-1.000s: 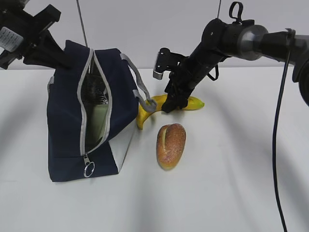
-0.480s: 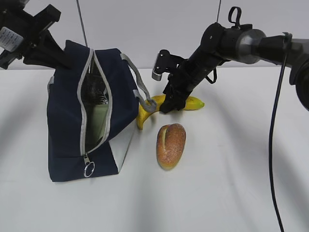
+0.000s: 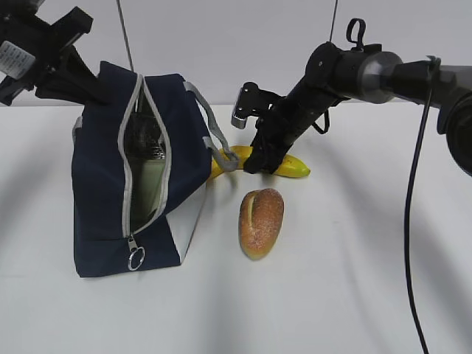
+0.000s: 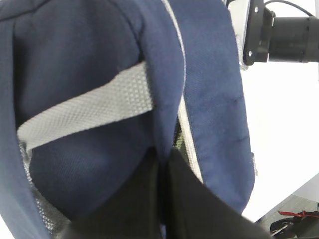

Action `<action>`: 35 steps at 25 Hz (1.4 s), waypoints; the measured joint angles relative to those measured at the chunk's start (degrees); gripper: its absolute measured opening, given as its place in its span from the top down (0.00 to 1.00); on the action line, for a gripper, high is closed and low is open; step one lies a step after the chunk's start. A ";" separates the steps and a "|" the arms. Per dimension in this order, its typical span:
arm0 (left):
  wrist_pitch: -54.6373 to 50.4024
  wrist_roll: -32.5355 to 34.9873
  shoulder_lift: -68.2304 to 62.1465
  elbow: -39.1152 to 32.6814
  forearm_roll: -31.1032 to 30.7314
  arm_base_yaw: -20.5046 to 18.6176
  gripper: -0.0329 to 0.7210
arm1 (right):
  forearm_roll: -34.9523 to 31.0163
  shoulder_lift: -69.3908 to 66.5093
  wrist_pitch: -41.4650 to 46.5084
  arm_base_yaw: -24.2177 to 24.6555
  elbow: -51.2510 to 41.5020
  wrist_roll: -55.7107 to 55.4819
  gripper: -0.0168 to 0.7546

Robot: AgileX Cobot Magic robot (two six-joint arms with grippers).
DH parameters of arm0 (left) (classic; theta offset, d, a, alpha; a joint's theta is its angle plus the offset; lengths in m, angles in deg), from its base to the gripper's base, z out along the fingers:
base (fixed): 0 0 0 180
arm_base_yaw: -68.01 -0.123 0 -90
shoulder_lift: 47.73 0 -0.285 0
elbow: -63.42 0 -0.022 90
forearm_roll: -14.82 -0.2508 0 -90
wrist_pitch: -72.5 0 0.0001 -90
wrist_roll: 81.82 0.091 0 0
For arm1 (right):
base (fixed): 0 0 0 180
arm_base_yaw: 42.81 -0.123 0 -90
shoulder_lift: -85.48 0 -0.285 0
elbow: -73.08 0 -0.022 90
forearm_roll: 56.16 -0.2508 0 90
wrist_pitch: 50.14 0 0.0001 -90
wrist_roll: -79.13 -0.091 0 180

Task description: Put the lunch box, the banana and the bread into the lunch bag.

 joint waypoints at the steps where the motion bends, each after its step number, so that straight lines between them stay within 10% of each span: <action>1: 0.00 0.00 0.00 0.00 0.00 0.00 0.96 | 0.20 0.11 0.27 0.00 0.00 0.00 0.60; 21: -0.13 0.00 0.00 0.00 0.18 0.00 0.96 | 10.02 17.09 11.84 10.64 0.00 -20.47 0.60; 35: -2.18 0.00 0.00 0.00 1.59 0.00 0.96 | -9.66 29.66 19.33 10.42 0.00 -50.30 0.60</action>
